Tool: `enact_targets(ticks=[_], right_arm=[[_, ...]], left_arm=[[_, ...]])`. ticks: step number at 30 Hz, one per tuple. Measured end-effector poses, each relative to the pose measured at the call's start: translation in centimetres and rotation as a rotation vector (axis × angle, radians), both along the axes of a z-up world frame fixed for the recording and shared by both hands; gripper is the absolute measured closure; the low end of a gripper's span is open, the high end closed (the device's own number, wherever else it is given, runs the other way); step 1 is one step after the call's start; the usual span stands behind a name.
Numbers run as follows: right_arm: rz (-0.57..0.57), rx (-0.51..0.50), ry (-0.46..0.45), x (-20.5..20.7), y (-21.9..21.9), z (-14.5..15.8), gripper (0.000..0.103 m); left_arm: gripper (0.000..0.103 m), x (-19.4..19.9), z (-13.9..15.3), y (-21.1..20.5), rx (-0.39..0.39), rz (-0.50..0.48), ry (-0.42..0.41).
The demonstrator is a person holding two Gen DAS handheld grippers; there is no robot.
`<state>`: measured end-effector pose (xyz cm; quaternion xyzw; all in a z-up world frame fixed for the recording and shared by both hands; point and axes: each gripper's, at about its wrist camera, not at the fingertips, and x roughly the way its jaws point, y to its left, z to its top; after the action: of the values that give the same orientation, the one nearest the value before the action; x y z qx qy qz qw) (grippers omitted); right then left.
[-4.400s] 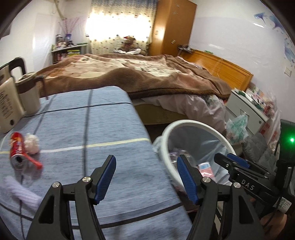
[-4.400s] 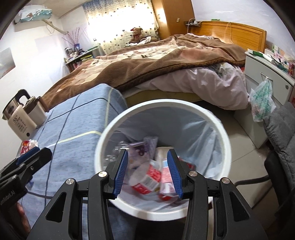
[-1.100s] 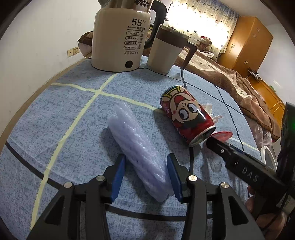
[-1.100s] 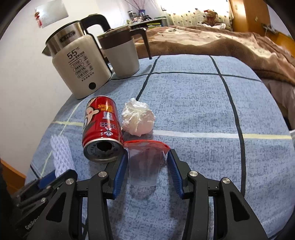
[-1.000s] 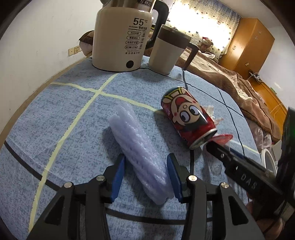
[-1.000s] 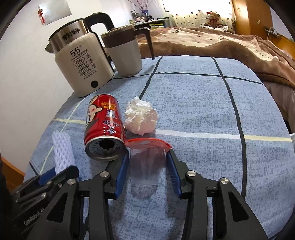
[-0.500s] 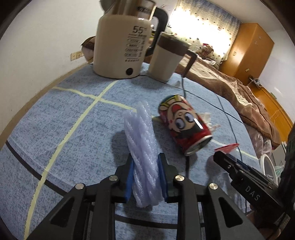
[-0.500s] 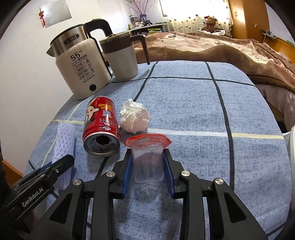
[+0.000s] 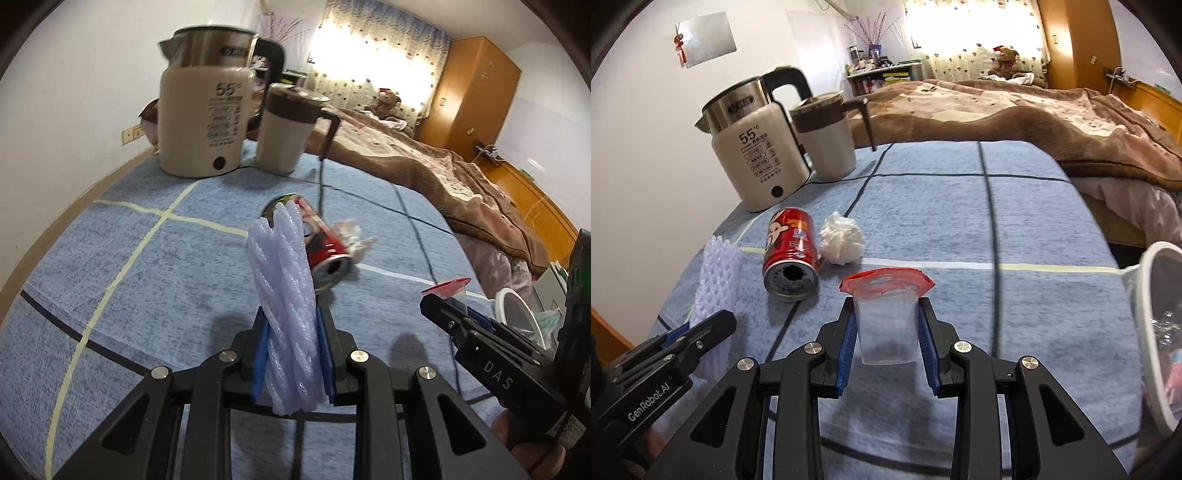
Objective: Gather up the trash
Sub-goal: 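Carry foam net and cup over the white bin and open both tools to drop them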
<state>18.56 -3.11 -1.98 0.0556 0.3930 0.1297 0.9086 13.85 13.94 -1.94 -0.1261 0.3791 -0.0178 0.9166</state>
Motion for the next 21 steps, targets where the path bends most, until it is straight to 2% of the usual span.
enact_targets(ticks=[10,19,21], right_arm=[[-0.086,0.013,-0.049,-1.7,-4.9,2.1,0.070],[-0.175,0.016,-0.059,-2.7,-9.4,2.7,0.070],[-0.202,0.004,-0.064,-2.9,-10.5,2.8,0.070]], left_arm=[[0.077,0.2,1.6,-4.3,0.009,-0.086,-0.033],[0.077,0.7,2.5,-9.0,0.041,-0.164,-0.058],[0.077,0.8,2.6,-10.1,0.022,-0.191,-0.059]])
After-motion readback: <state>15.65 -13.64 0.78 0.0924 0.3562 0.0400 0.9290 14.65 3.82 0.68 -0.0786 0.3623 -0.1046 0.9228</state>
